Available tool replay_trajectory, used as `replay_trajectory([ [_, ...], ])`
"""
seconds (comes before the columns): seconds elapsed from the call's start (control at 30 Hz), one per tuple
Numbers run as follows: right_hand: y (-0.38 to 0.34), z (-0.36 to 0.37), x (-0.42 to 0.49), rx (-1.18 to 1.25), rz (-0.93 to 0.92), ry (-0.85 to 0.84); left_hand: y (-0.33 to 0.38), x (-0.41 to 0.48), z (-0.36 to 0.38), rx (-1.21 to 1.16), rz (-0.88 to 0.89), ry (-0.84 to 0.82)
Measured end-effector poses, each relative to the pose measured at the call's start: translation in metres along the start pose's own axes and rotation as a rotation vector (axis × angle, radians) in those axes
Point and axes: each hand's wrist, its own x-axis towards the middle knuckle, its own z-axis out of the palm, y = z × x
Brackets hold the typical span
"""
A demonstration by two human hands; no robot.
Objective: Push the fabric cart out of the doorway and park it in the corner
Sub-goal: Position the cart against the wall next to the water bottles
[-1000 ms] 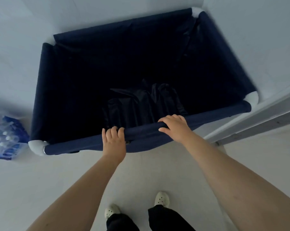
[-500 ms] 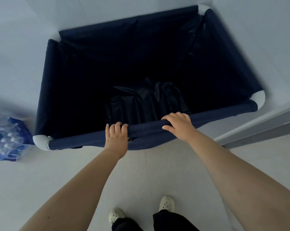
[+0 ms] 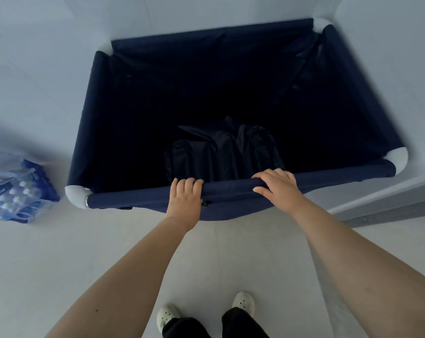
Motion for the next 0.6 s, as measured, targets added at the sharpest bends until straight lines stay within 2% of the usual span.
replay_trajectory([
  [0.13,-0.005,0.003,-0.001,-0.072,0.04,-0.002,-0.027,-0.016,0.003,-0.058,0.092,0.028],
  [0.27,-0.025,0.019,-0.012,-0.228,0.241,0.056,-0.086,-0.042,0.006,-0.002,0.138,0.033],
  [0.33,-0.052,0.032,-0.015,-0.19,0.304,0.144,-0.121,-0.048,0.006,-0.004,0.153,0.04],
  [0.43,-0.115,0.053,-0.004,-0.093,0.268,0.193,-0.164,-0.051,0.003,0.001,0.171,0.008],
  [0.6,-0.216,0.095,0.026,-0.11,0.121,0.108,-0.202,-0.057,0.008,-0.05,0.254,0.027],
])
